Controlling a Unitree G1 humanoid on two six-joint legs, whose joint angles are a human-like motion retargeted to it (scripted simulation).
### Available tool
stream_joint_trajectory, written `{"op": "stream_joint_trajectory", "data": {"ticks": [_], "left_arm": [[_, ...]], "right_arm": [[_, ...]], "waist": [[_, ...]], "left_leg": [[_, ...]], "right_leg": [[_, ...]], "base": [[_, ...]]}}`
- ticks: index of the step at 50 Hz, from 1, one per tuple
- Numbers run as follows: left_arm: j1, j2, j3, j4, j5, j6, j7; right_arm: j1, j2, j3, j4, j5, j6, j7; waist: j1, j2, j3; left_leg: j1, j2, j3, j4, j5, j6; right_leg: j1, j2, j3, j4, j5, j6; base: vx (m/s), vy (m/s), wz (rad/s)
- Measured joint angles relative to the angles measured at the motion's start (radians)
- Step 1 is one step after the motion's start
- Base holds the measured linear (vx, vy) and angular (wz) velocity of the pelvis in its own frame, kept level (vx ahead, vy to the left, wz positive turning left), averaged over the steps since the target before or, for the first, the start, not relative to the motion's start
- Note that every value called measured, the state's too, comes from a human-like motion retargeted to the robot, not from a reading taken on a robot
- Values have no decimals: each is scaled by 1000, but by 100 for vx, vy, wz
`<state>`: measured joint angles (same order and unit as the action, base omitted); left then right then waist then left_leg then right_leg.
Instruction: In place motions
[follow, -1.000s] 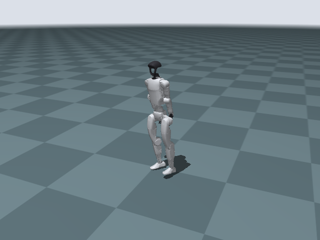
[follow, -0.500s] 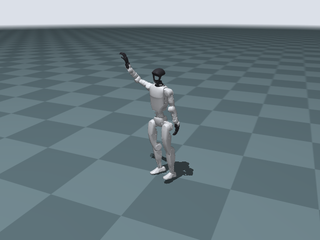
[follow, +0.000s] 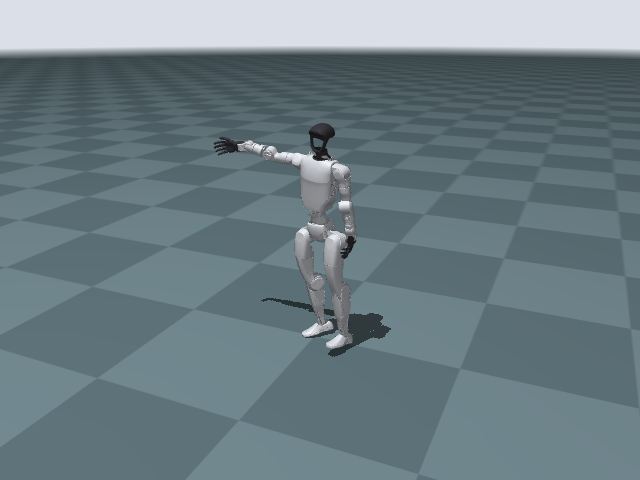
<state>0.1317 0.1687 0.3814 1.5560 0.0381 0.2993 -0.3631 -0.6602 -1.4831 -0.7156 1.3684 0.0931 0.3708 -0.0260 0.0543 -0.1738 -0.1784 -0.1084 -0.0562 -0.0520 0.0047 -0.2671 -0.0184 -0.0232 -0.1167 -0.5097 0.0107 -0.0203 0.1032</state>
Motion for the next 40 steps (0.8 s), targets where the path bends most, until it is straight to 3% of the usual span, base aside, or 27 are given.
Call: {"op": "stream_joint_trajectory", "data": {"ticks": [3,5,8,10,15,20,25,28,33,37,40], "left_arm": [[16,-32,43,9,-35,8,-5],[20,-38,45,23,-48,13,-21],[23,-29,12,32,-29,33,-53],[23,-17,-9,22,5,45,-66],[13,7,-62,-21,61,33,-38],[-10,37,-79,-49,56,34,-27],[-45,97,-75,-63,32,29,-27],[-51,135,-64,-68,22,22,-21],[-47,134,-50,-58,20,24,-27],[-44,45,-47,-60,44,18,-43],[-45,-32,-64,-50,57,14,-39]], "right_arm": [[33,25,-161,173,516,56,107],[60,79,-227,158,864,-50,-9],[19,137,-155,37,984,-284,-265],[-52,177,-19,-120,850,-332,-362],[-198,144,373,-579,384,-306,-293],[-438,-55,790,-948,-227,-158,-464],[-718,-197,1159,-1338,-818,-30,-659],[-829,-236,1303,-1605,-953,-58,-661],[-998,-195,1514,-1816,-1013,-246,-677],[-1149,-181,1674,-1607,-995,-190,-878],[-1157,-192,1681,-1313,-869,-154,-903]], "waist": [[-22,18,-12],[-25,27,-17],[-13,36,-18],[-13,41,-15],[-24,57,-12],[-38,59,-22],[-40,13,-26],[-58,-25,-38],[-81,-36,-57],[-74,27,-50],[-58,80,-52]], "left_leg": [[-4,0,0,-1,-5,5],[-1,0,8,-4,-11,8],[11,2,29,-6,-16,11],[21,3,43,-6,-16,10],[33,-4,59,-11,-14,8],[35,-7,65,-15,-13,6],[41,-8,70,-17,-15,5],[44,-9,66,-18,-17,5],[55,-10,63,-20,-22,9],[58,-8,60,-21,-23,13],[45,-8,54,-21,-22,12]], "right_leg": [[-16,3,13,3,-1,-1],[-26,5,27,6,0,-3],[-33,6,54,10,3,-6],[-31,5,65,11,5,-8],[-24,-3,68,11,6,-10],[-22,-7,65,11,4,-10],[-18,-9,65,14,1,-12],[-14,-10,60,13,-3,-12],[-5,-6,60,14,-7,-14],[-4,-2,58,16,-6,-14],[-11,-2,52,14,-5,-12]], "base": [[-2,3,-16],[1,9,-35],[3,11,-43],[5,3,-30],[6,-4,1],[10,-6,4],[5,-8,2],[4,-9,7],[1,-2,2],[-3,5,2],[-6,9,11]]}}
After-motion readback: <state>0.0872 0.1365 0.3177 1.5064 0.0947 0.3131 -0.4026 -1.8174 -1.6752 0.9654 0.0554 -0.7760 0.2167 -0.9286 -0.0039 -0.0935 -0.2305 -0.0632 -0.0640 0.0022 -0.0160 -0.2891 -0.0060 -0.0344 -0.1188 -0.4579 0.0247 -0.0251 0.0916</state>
